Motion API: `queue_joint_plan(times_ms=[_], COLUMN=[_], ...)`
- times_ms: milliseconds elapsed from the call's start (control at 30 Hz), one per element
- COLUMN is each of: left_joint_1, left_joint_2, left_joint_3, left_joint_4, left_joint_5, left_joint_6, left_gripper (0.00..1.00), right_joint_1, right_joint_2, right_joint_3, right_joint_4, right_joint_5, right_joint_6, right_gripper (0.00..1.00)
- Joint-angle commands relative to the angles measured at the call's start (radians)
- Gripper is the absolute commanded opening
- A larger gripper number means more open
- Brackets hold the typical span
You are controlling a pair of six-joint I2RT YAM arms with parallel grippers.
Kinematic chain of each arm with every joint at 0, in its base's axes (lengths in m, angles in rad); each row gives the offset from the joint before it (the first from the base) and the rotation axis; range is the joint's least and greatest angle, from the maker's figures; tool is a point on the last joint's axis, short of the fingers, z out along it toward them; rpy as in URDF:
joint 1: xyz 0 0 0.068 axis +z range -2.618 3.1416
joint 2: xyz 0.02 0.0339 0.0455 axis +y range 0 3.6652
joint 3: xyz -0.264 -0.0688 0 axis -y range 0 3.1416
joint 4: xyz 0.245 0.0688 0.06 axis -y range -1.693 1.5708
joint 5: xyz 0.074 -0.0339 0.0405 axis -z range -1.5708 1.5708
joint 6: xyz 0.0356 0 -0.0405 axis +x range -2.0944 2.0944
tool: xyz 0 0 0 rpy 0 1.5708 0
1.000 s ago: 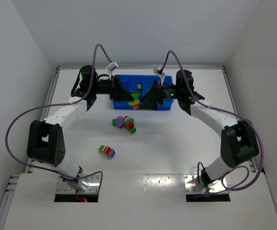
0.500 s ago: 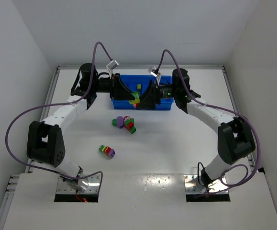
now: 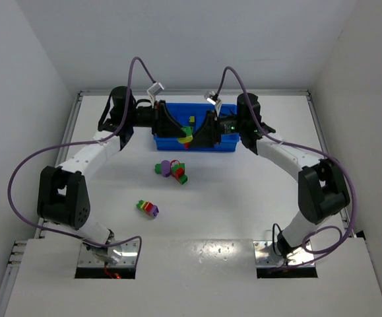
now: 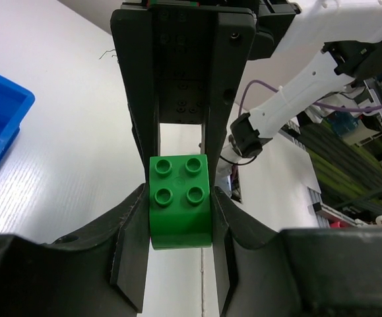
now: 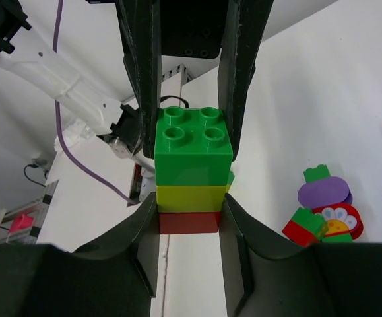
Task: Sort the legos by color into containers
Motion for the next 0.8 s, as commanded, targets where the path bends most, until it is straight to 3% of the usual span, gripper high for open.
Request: queue_joint_plan(times_ms=[0, 167, 300, 467, 533, 633, 767], left_joint_1=[0.009, 0.091, 0.148, 0.255, 0.279, 0.288, 0.288], left_joint_2=[-0.01, 0.013, 0.024, -0.021, -0.066, -0.097, -0.165], left_joint_3=[0.039, 0.126, 0.18, 0.155, 0.132, 0.123, 0.017], left_joint_4=[0.079, 0.182, 0.244, 0.31, 0.247, 0.071, -0.011], left_joint_5=[-0.039, -0.11, -0.186, -0.326, -0.383, -0.374, -0.383], left_joint_6=[-0.001, -0.09, -0.144, -0.193, -0.167, -0.037, 0.037], left_gripper=[0.0, 0.0, 0.0, 0.0, 0.0, 0.0, 0.0], right_joint_1=[0.018, 0.018, 0.027, 0.027, 0.027, 0.027, 0.027], right_joint_2=[0.003, 0.003, 0.024, 0.076, 0.112, 0.213, 0.308], right_joint_3=[0.042, 0.043, 0.102, 0.123, 0.169, 0.276, 0.373], right_joint_4=[0.037, -0.082, -0.34, -0.392, -0.297, -0.286, -0.262], right_joint_5=[-0.068, -0.077, -0.088, -0.005, 0.009, 0.023, 0.064], right_joint_6=[-0.042, -0.173, -0.367, -0.433, -0.387, -0.359, -0.329], right_gripper=[0.02, 0.01, 0.01, 0.01, 0.01, 0.01, 0.01])
